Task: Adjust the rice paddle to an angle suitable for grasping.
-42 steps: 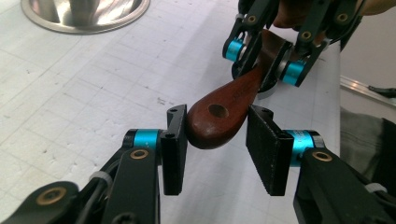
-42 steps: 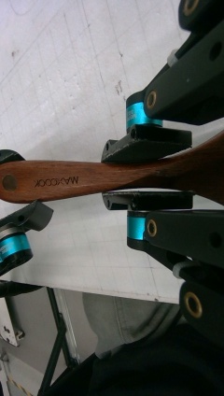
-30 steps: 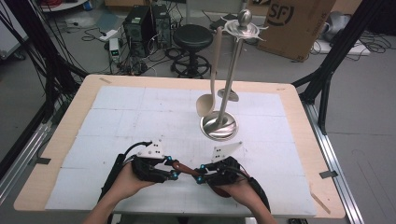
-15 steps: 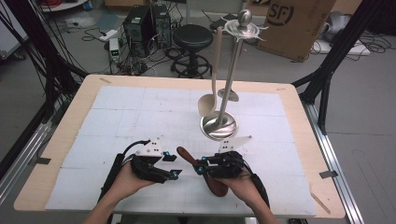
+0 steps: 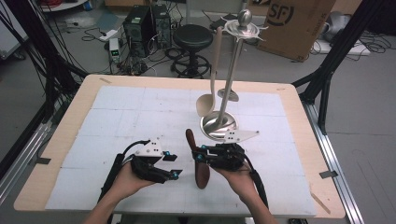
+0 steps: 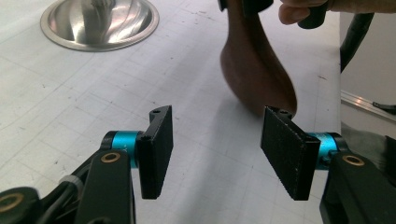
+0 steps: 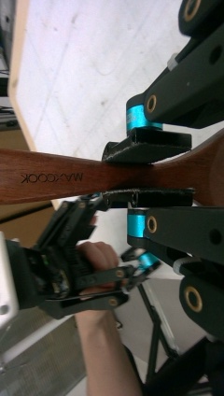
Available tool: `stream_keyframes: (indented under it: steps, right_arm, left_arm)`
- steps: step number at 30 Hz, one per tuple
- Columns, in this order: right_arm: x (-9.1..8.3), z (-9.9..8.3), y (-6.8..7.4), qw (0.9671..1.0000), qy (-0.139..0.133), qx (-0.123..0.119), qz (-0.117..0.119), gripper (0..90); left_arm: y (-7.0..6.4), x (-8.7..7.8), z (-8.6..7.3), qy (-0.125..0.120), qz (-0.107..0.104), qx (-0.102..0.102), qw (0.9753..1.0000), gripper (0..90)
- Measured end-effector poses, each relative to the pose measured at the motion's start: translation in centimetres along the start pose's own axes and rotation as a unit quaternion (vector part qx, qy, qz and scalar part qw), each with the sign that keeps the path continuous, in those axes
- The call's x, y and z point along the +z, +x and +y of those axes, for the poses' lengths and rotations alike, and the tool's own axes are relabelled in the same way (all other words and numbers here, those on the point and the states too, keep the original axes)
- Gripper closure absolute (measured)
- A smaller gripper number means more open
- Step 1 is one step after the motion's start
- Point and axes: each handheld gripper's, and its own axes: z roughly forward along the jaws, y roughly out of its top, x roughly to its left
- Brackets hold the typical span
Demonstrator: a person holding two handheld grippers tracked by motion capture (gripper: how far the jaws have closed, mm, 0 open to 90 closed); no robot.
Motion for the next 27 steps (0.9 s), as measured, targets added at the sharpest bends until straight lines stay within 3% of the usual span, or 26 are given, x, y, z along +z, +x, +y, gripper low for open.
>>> stream_keyframes:
  steps: [12, 27]
  right_arm:
    - [1.9, 0.7, 0.7, 0.9997, -0.013, -0.016, -0.014, 77.0]
    - [3.3, 0.9, 1.5, 0.9993, -0.021, -0.022, -0.022, 77.1]
  left_arm:
    - [-0.1, -0.1, 0.1, -0.013, -0.005, -0.002, 0.9999, 43.0]
    - [-0.4, 0.5, 0.0, 0.002, -0.004, 0.005, 1.0000, 46.9]
